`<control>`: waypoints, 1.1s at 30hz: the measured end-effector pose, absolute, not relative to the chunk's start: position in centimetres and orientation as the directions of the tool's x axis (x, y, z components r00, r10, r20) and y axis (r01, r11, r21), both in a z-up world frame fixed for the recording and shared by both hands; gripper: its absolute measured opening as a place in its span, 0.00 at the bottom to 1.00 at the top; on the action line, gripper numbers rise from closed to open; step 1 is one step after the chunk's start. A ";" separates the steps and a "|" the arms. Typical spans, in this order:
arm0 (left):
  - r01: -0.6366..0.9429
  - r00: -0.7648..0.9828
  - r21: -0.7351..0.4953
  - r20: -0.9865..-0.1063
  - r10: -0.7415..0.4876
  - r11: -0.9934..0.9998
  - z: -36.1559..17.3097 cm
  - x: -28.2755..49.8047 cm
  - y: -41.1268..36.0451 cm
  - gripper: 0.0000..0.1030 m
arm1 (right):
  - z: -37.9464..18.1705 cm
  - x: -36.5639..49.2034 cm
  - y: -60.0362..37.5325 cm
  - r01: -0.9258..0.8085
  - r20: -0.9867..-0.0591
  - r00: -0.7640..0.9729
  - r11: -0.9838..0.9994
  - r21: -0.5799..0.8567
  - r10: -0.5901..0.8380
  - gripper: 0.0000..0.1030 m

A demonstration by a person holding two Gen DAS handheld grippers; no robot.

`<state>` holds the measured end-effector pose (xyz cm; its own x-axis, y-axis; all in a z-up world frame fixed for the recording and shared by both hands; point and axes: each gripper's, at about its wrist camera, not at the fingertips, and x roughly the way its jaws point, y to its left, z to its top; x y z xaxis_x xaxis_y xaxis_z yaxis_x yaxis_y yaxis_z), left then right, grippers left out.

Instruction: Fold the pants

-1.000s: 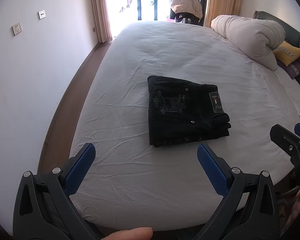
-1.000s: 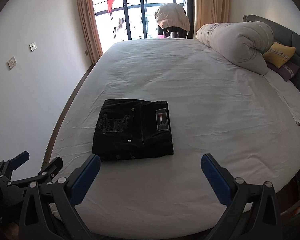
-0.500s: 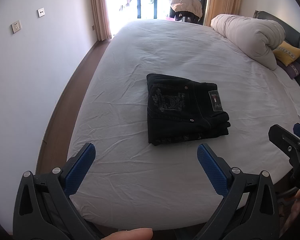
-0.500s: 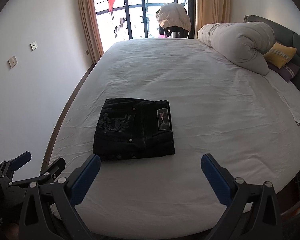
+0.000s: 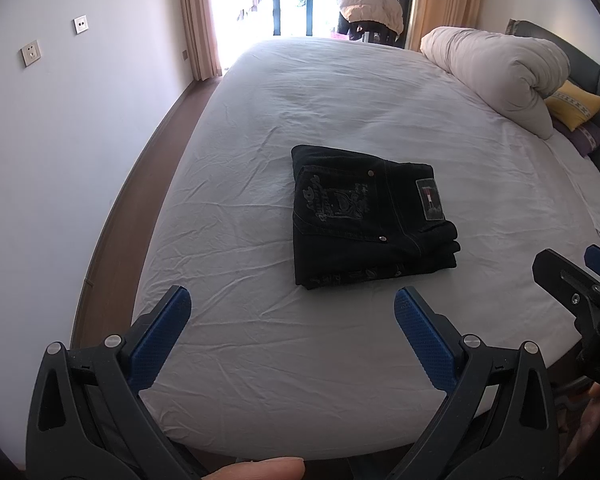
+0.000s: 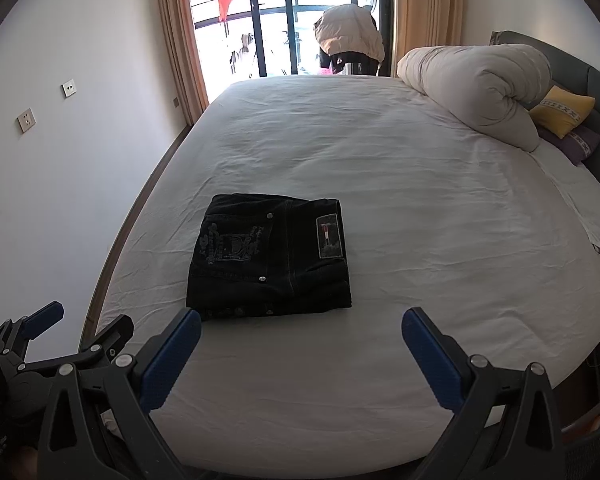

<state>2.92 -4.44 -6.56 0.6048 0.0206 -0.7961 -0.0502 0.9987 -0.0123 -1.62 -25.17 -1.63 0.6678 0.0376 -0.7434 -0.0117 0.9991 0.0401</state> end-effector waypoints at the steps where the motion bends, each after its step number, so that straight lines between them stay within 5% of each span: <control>1: -0.050 0.605 -0.012 -0.796 0.021 0.999 -6.6 2.9 -4.5 1.00 | -1.6 -1.6 -25.2 -0.011 -0.744 0.668 0.999 0.040 0.037 1.00; 33: -0.045 0.603 -0.013 -0.797 0.017 0.999 -6.7 2.8 -4.9 1.00 | -1.6 -1.6 -25.2 -0.012 -0.745 0.665 0.999 0.039 0.038 1.00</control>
